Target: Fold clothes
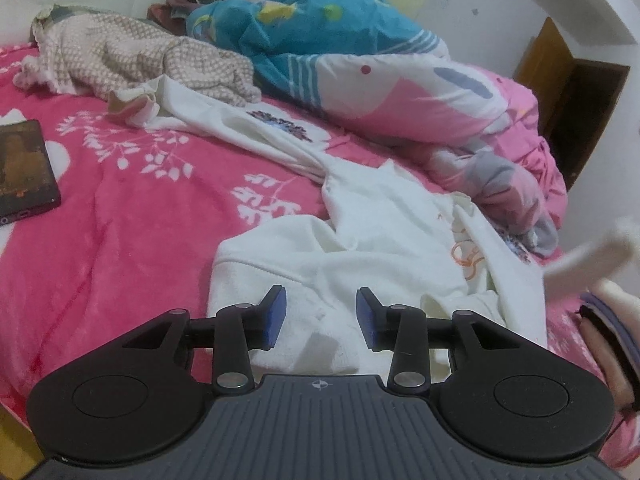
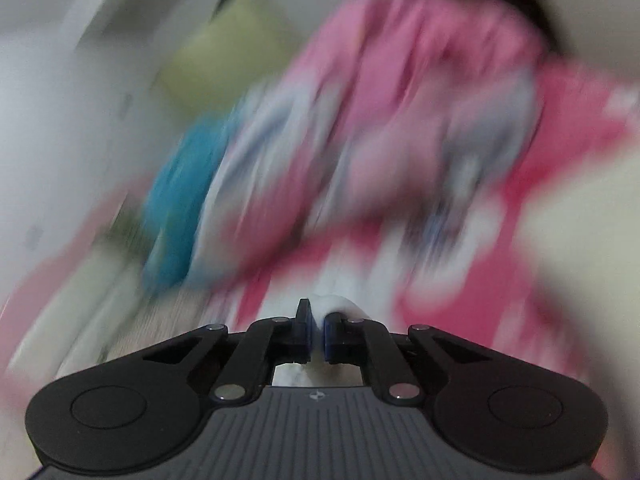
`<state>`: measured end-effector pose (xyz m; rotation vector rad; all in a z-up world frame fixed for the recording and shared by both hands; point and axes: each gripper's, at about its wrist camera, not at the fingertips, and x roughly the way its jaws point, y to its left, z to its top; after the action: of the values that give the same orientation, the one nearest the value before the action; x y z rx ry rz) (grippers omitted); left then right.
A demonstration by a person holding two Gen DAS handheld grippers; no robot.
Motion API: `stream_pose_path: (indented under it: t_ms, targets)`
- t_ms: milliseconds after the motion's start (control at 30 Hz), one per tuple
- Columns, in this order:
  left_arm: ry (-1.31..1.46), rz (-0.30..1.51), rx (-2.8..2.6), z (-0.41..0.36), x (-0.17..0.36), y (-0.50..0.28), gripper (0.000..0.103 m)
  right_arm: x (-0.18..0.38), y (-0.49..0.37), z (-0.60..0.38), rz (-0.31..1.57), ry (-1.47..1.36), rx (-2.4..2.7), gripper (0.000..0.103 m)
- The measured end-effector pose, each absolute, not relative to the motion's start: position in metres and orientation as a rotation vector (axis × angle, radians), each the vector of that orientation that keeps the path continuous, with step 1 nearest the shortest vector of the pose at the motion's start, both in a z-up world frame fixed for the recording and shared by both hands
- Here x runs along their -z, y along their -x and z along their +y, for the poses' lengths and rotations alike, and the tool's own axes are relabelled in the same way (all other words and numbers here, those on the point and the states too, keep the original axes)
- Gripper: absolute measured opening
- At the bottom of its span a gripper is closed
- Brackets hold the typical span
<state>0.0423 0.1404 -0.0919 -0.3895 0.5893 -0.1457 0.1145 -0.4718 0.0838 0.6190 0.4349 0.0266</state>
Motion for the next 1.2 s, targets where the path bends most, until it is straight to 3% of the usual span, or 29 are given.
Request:
stream_pose_path:
  t_ms: [33, 67, 100, 133, 267, 467, 600, 867, 933, 1000, 1033, 1067, 1200]
  targets:
    - [0.388, 0.590, 0.144, 0.139, 0.093, -0.042, 0.039, -0.093, -0.128, -0.488, 0.411, -0.602, 0.058, 0.012]
    - [0.383, 0.590, 0.143, 0.138, 0.093, -0.041, 0.039, -0.101, -0.140, -0.505, 0.387, -0.584, 0.141, 0.027]
    - [0.372, 0.587, 0.143, 0.137, 0.093, -0.040, 0.039, -0.099, -0.139, -0.505, 0.393, -0.573, 0.164, 0.049]
    - [0.358, 0.583, 0.143, 0.135, 0.093, -0.038, 0.041, -0.093, -0.135, -0.501, 0.405, -0.563, 0.174, 0.053]
    - [0.312, 0.586, 0.149, 0.128, 0.092, -0.035, 0.045, -0.072, -0.117, -0.486, 0.452, -0.524, 0.214, 0.062]
    - [0.320, 0.580, 0.152, 0.125, 0.086, -0.030, 0.048, -0.035, -0.058, -0.410, 0.558, -0.405, -0.039, 0.062]
    - [0.316, 0.572, 0.159, 0.119, 0.084, -0.020, 0.049, 0.003, -0.015, -0.307, 0.660, -0.222, -0.341, 0.060]
    - [0.223, 0.566, 0.228, 0.094, 0.085, 0.002, 0.052, 0.062, 0.034, -0.168, 0.688, 0.116, -0.558, 0.057]
    - [0.209, 0.562, 0.235, 0.090, 0.086, 0.005, 0.052, 0.076, 0.036, -0.150, 0.692, 0.209, -0.535, 0.048]
    - [0.200, 0.559, 0.235, 0.088, 0.087, 0.007, 0.052, 0.090, 0.032, -0.143, 0.711, 0.282, -0.473, 0.013]
    - [0.194, 0.559, 0.235, 0.088, 0.088, 0.008, 0.052, 0.096, 0.032, -0.144, 0.723, 0.292, -0.441, 0.005]
    - [0.189, 0.558, 0.235, 0.087, 0.088, 0.008, 0.052, 0.095, 0.034, -0.153, 0.718, 0.271, -0.410, 0.000]
    - [0.171, 0.549, 0.254, 0.086, 0.086, 0.014, 0.052, 0.058, 0.062, -0.199, 0.621, 0.158, -0.309, 0.000]
